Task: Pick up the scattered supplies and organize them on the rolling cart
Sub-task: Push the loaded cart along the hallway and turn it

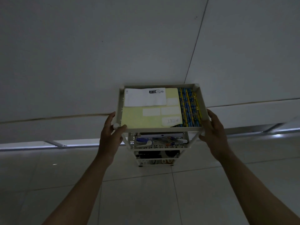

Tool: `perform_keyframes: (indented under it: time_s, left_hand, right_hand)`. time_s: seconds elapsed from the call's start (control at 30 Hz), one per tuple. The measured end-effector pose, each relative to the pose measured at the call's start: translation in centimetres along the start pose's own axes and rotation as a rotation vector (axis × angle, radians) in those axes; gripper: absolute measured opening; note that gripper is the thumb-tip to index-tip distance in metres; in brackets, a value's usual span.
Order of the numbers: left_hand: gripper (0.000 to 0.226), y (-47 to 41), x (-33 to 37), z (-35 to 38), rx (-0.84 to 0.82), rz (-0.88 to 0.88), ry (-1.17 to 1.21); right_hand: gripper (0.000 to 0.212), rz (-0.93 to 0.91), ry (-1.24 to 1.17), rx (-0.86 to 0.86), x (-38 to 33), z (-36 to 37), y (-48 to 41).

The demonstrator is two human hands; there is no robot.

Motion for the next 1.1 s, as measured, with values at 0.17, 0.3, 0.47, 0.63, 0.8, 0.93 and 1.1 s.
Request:
perform_keyframes:
  time_s: [0.17,0.3,0.47,0.63,0.8,0.93,1.1]
  left_hand:
    - [0.06,0.2,0.2,0.0,0.006,0.048,-0.138]
    - [0.064,2.0,2.6,-0.3,0.101,0.298,-0.383]
    - [0.088,2.9,3.4,-0.6,0.072,0.425,-0.478]
    - [0.06,2.8,2.5,-0.7,0.139,0.486,-0.432]
    - [0.062,2.9,2.3,-0.4,0.145,0.519,-0.401]
    - [0.062,3.2,2.0,-0.5,0.17,0.57,-0.385]
    - [0.089,2.1,0.0,-0.6,0.088,0.474,-0.298]
  right_hand:
    - [0.041,-0.035,0.07,-0.05,-0.1,-0.2,0.1]
    - [0.067,-0.116,0.178,-0.009,-1.8,-1.4,1.0]
    - [0.078,-0.22,0.229,-0.027,-1.8,-2.2,2.2]
    - [0.052,-0.457,0.319,0.114,-1.4,-2.5,2.0]
    - [0.051,-0.522,0.348,0.138,-0.9,-2.4,1.4]
    - [0.052,-0.618,0.377,0.157,-0.2,-2.4,1.5]
    - [0.066,-0.454,0.292,0.093,1.5,-1.9,1.3]
Point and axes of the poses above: each hand's wrist, its own y-axis away from the middle knuckle, its own z-axis out of the palm, x = y × z, the point moved 8 cm from there along -y, towards the middle knuckle, and after that the axes turned 14 degrees about x, right-handed, at the moved point
